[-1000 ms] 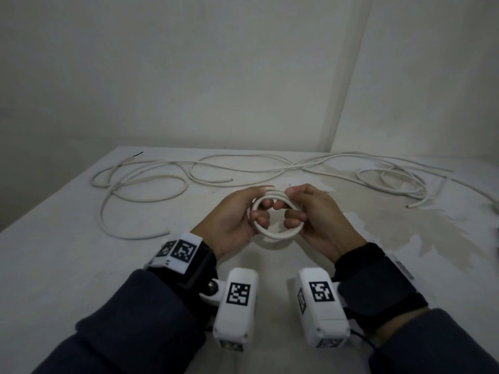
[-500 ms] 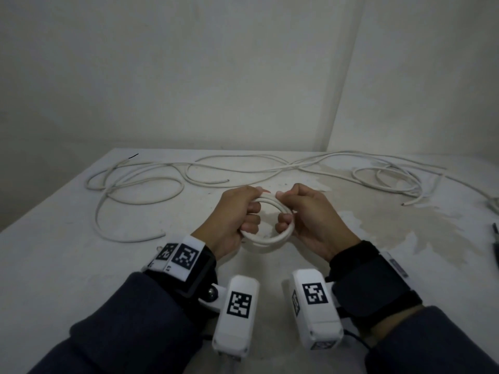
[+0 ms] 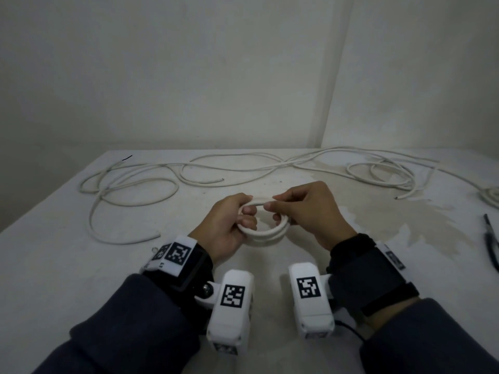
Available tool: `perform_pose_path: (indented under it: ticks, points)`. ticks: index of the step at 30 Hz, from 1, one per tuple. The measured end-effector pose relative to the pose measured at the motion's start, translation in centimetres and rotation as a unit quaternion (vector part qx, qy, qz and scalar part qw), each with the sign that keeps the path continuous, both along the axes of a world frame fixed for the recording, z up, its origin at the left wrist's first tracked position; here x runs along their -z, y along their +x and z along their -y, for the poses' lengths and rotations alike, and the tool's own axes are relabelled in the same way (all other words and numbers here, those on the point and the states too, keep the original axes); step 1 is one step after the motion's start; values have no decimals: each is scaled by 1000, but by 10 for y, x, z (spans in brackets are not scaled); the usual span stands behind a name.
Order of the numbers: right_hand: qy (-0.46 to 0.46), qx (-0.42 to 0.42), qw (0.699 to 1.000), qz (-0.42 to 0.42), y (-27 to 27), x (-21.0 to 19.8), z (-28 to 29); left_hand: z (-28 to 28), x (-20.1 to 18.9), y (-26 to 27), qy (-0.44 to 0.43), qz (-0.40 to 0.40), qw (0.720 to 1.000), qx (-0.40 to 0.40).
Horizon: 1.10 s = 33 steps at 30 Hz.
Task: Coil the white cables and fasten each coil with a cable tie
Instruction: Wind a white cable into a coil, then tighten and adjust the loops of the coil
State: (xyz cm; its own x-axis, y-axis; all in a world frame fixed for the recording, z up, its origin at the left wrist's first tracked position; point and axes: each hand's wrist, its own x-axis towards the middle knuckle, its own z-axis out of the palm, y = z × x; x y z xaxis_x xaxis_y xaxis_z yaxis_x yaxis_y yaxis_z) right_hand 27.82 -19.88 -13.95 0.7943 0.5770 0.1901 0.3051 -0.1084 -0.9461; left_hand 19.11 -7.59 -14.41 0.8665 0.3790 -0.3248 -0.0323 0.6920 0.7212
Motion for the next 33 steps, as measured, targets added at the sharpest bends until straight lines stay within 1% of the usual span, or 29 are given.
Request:
perform_pose_path:
  ticks: [3,5,8,10,14,16,18,21,22,24,26,28,29,31,33]
  points:
    - [18,7,1000,-24,2,1,0,1,0,0,42,12,999,-6]
    - [32,12,998,-45,2,1,2,4,0,0,104,14,994,-16]
    - [38,22,997,-60,1,0,3,8,1,-1,217,-10,976,-15]
    - [48,31,996,-73,-1,-1,3,9,0,-2,257,-15,966,-13]
    - [47,26,994,-97,-3,-6,4,12,-2,-3,274,4,961,-26]
    - [42,16,991,-125,-6,-6,6,15,-1,-4,276,8,961,-31]
    - [41,-2,985,-165,-9,-5,10,18,0,-5,270,9,962,-37]
    - [47,-31,966,-253,-11,-5,22,23,3,-7,258,6,965,-41]
    - [37,-36,962,-269,-10,-6,29,26,4,-6,258,7,965,-39]
    - [-3,-12,965,-262,-4,-9,48,32,7,-3,263,7,964,-33]
    - [-7,55,973,-224,12,-10,73,39,8,2,263,7,964,-29]
    - [-9,148,978,-149,38,-8,106,46,9,9,256,11,966,-27]
    - [-34,194,975,-102,52,-7,124,51,9,13,253,12,967,-25]
    - [-103,271,957,-25,76,-7,162,61,10,22,253,13,967,-19]
    - [-180,325,928,3,96,-8,198,70,11,30,261,15,965,-14]
